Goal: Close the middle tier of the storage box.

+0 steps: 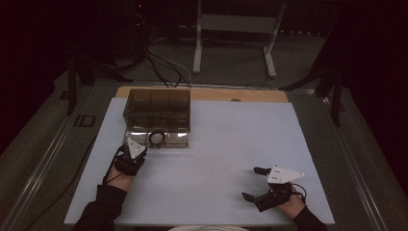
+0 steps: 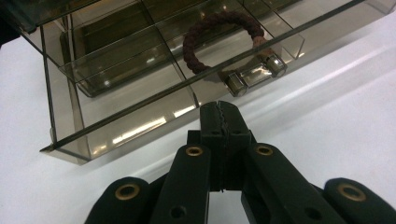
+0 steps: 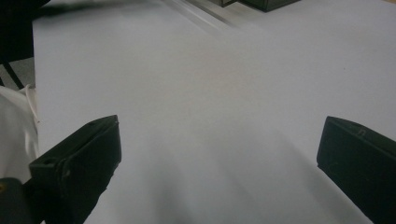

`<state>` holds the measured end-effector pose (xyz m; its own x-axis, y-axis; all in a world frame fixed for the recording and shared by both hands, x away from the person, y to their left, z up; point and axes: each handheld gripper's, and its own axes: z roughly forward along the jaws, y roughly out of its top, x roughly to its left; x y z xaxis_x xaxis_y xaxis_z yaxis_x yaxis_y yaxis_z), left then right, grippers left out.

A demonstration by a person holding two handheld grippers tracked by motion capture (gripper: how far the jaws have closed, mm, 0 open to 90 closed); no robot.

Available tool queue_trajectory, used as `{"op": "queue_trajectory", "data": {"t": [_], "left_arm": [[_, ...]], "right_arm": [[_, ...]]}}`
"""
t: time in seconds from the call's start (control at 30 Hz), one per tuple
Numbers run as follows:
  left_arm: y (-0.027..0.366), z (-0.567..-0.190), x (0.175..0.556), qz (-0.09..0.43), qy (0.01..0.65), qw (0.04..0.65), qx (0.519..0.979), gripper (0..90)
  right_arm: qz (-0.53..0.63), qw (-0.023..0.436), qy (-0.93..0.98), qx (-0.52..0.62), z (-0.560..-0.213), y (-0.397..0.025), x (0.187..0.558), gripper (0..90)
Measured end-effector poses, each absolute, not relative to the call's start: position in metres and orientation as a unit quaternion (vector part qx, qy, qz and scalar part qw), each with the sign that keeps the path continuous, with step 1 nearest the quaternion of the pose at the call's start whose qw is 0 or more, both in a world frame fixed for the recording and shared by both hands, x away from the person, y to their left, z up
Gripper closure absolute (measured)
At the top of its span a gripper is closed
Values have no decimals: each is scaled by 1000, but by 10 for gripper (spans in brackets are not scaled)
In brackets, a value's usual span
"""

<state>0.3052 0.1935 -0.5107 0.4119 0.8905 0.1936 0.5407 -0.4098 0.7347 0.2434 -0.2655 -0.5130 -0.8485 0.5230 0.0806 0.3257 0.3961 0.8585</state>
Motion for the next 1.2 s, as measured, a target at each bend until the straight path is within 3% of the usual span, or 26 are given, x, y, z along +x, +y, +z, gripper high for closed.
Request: {"op": "queue_trajectory", "data": {"t": [1.2], "left_arm": [[188,-518,318,295,447,288,794,900]], "right_arm": [[486,102,829,255,-513,-266,243,0]]}}
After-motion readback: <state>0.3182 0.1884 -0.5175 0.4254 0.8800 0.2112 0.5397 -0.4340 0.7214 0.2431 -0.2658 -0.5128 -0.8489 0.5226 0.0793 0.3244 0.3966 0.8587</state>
